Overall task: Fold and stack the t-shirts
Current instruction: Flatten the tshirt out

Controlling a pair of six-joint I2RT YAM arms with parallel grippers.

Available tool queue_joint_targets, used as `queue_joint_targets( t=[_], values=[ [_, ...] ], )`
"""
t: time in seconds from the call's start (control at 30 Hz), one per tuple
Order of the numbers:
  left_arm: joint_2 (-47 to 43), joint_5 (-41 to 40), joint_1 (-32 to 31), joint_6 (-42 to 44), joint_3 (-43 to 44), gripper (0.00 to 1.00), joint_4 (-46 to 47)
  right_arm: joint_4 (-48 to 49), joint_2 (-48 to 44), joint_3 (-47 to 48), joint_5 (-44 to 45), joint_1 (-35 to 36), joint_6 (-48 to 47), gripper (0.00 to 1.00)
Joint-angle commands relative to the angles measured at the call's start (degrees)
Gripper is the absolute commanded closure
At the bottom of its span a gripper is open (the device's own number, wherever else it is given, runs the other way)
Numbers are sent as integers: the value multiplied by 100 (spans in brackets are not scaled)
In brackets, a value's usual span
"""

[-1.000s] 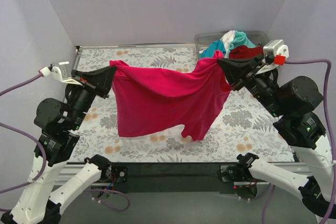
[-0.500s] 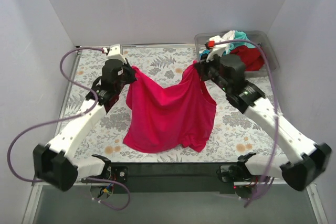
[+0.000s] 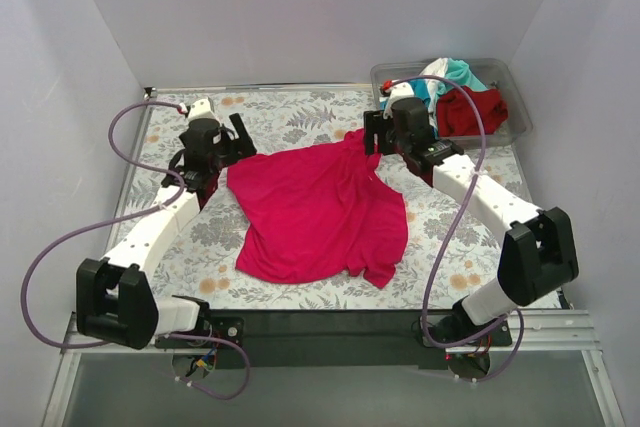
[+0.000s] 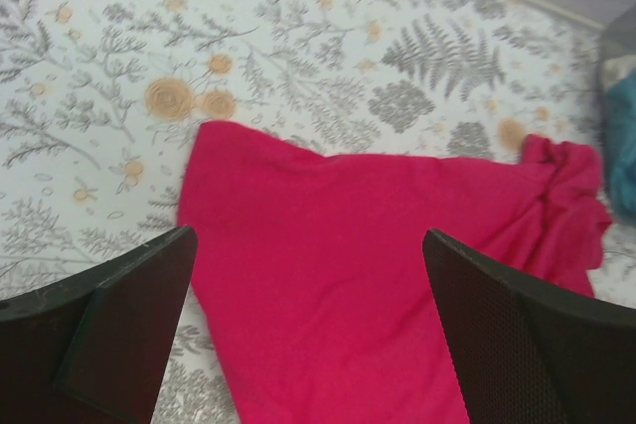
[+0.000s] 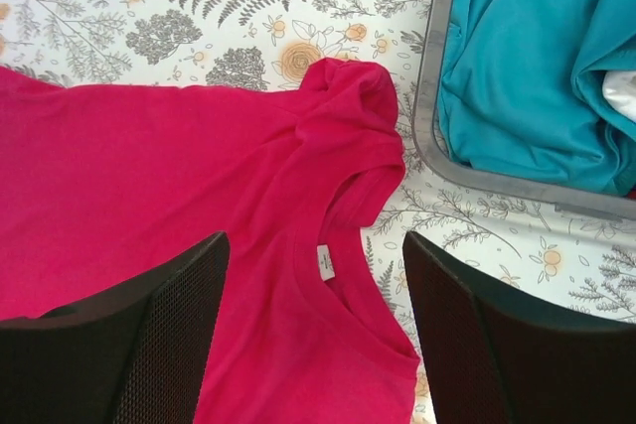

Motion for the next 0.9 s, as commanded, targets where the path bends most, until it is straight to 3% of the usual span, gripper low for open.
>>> queue_joint_targets(
  t=[0.0,0.27,0.57,0.87],
  values=[
    [-309,689,-118,-97,-439,10,563,315,-518,-310,-15,60,86,35],
    [807,1736,-908,-572,-940,10,1662,623,-353,-1401,-630,201,349,39],
    [2018,2115,-971,-827,-932,9,2366,984,-36,-1973,-859,262,498,41],
    [2302,2106,56,-898,-1248,8,2287,1098,95,-2377,-754,631,692,41]
  ],
)
